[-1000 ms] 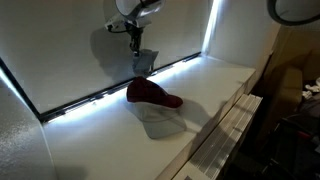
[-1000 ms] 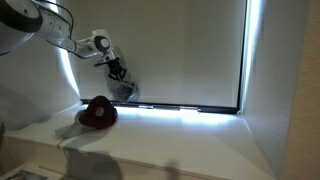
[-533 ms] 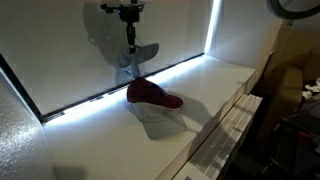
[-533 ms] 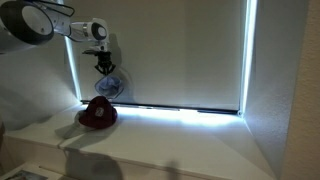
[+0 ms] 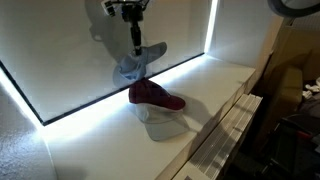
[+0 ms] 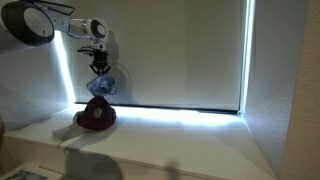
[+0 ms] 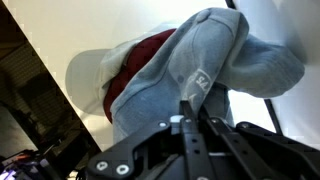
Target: Put the white cap on the red cap
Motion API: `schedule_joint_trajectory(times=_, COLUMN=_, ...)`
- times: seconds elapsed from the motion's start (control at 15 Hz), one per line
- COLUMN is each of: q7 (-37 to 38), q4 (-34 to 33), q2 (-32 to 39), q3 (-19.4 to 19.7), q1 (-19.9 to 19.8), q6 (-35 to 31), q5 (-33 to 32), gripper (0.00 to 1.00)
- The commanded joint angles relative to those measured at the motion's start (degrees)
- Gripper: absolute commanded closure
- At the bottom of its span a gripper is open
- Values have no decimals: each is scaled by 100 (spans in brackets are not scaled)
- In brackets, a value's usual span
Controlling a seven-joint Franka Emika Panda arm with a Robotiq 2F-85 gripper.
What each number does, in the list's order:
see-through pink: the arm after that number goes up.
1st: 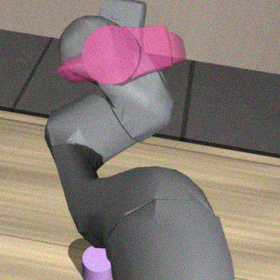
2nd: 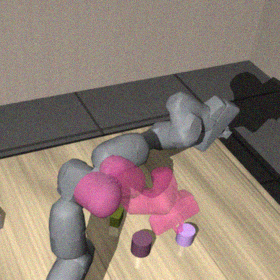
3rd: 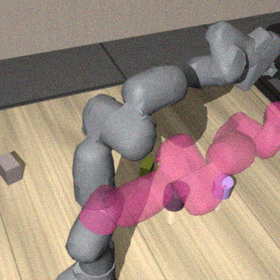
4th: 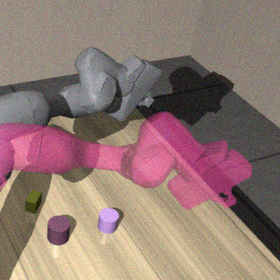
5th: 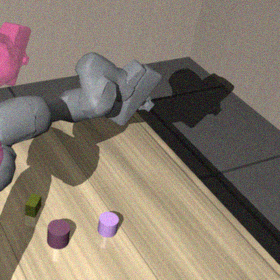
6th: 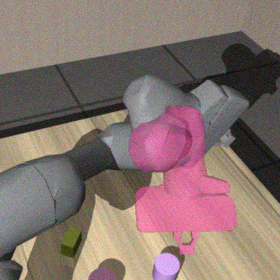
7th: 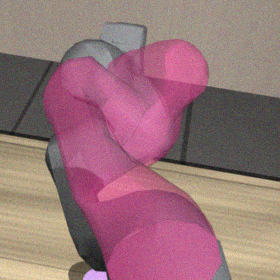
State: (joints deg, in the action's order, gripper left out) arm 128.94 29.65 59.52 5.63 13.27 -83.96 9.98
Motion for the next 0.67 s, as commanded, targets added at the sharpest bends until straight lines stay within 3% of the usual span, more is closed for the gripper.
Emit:
schedule_joint_trajectory(times=0.0, q7=-101, q4=-253, q2=104, q3=-105, q1=-60, q6=161, q5=86, gripper=98)
schedule_joint_trajectory(times=0.07, q7=74, q4=-273, q2=132, q3=-120, q1=-36, q6=20, q5=133, gripper=68)
schedule_joint_trajectory(times=0.2, q7=230, q4=-311, q2=155, q3=-138, q1=-33, q6=-199, q5=199, gripper=61)
schedule_joint_trajectory(times=0.27, q7=423, q4=-761, q2=386, q3=-398, q1=-132, q6=-111, q5=50, gripper=56)
schedule_joint_trajectory(times=0.53, q7=904, q4=-1099, q2=592, q3=-627, q1=-126, q6=-575, q5=61, gripper=25)
schedule_joint_trajectory(times=0.6, q7=955, q4=-491, q2=271, q3=-492, q1=-54, q6=-983, q5=193, gripper=19)
